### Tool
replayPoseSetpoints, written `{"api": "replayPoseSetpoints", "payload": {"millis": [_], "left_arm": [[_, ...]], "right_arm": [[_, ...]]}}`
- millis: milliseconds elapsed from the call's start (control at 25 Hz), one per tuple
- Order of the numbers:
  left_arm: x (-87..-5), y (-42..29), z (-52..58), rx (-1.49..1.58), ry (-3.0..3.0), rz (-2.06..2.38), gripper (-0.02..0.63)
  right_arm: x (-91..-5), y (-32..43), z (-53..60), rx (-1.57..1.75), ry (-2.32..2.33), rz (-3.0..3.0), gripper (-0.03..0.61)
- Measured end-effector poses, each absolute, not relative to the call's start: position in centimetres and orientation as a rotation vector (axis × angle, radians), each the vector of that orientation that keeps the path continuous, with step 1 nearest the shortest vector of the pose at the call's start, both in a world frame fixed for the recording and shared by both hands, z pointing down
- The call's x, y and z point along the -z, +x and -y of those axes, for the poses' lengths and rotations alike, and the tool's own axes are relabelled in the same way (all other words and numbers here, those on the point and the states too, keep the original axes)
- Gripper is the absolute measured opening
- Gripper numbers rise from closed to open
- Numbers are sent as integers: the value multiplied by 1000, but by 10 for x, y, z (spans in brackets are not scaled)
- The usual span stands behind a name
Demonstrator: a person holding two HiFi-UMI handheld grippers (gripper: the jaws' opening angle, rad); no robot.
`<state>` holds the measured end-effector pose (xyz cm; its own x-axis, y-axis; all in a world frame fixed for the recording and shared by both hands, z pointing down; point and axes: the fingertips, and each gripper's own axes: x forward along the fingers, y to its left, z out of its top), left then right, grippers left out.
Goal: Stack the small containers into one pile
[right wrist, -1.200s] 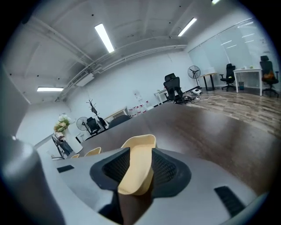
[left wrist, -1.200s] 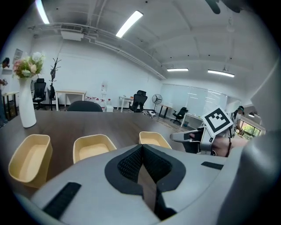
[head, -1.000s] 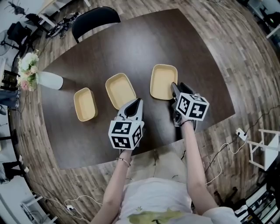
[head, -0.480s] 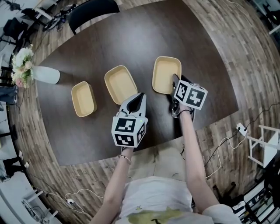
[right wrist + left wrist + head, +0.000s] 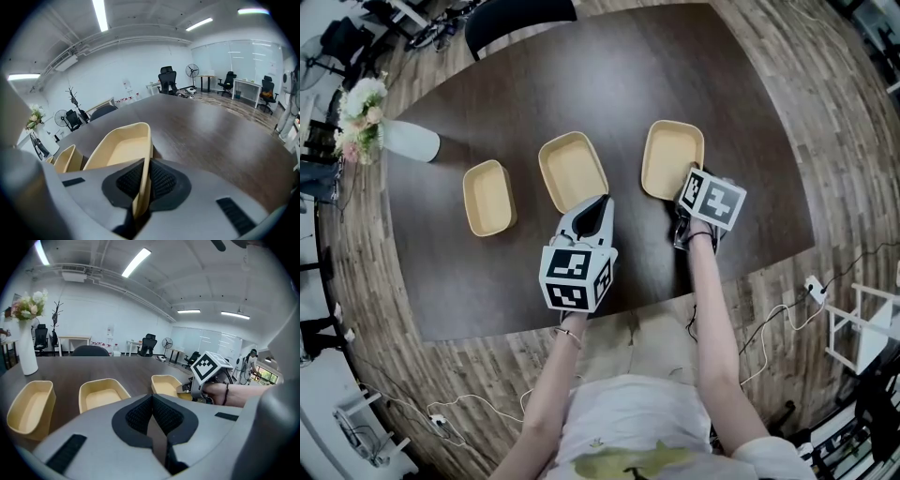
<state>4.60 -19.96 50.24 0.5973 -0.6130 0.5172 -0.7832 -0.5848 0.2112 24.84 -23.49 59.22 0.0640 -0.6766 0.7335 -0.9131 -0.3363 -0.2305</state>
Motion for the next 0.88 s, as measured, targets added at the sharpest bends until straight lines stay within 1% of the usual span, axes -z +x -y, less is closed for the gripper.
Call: {"api": "replayPoseSetpoints", "payload": {"millis": [400, 880], "left_arm": [[-491, 20, 193, -492, 2371, 1206, 25], [-480, -31, 191, -423, 2314, 1320, 25]], "right_arm": [[-560, 235, 241, -1079, 2057, 1705, 35], [-523, 165, 262, -1063, 1922, 1940, 35]]}}
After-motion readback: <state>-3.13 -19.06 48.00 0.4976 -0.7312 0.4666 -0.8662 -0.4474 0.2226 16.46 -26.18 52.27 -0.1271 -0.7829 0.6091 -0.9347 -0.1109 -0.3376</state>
